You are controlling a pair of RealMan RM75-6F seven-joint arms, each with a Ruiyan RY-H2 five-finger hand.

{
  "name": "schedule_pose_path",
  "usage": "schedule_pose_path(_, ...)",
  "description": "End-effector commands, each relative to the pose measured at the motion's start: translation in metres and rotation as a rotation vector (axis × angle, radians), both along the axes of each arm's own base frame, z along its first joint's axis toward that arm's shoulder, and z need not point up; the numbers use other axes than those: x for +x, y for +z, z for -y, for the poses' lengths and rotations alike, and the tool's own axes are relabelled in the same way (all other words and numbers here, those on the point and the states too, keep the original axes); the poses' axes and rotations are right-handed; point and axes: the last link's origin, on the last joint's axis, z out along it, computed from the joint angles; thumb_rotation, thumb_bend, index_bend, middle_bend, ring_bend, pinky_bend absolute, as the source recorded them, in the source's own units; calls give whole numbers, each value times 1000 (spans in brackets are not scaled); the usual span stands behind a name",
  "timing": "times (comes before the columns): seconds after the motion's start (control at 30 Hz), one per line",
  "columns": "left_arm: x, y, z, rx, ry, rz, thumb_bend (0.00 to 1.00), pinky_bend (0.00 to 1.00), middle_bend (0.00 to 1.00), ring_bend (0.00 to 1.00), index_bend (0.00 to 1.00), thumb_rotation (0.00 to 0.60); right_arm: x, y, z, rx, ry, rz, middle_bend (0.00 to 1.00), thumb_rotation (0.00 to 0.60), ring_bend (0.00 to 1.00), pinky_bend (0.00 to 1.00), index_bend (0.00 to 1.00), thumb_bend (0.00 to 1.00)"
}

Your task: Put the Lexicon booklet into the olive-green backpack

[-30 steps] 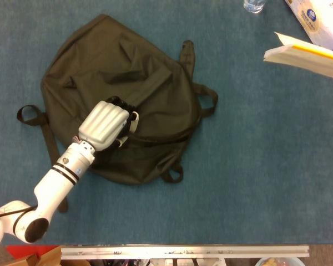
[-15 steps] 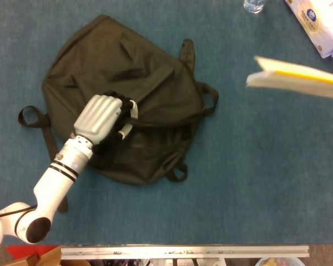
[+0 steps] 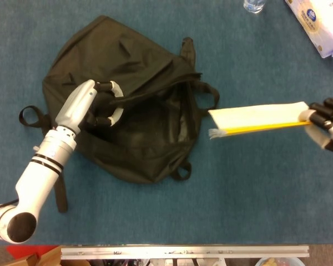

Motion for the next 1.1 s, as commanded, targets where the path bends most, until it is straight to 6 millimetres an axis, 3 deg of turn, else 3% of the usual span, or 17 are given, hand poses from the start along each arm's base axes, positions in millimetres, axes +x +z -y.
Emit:
schedule_pose_path(0.03, 1, 5, 0, -21, 21, 26, 453, 295, 521, 390, 747, 600, 11, -15, 6, 18, 46, -32, 810, 600, 677, 747, 936, 403)
schedule_pose_path(0.53, -6, 21, -10, -49, 93, 53, 453, 295, 521, 390, 739, 600, 73, -87, 54, -13, 266, -71, 814, 600, 680, 749, 938, 393)
schedule_pose_path(1.1, -15, 34, -18, -88, 164, 86, 452, 295, 521, 390, 729, 600, 113, -152, 93, -61, 406, -67, 815, 600, 681, 749, 939, 381)
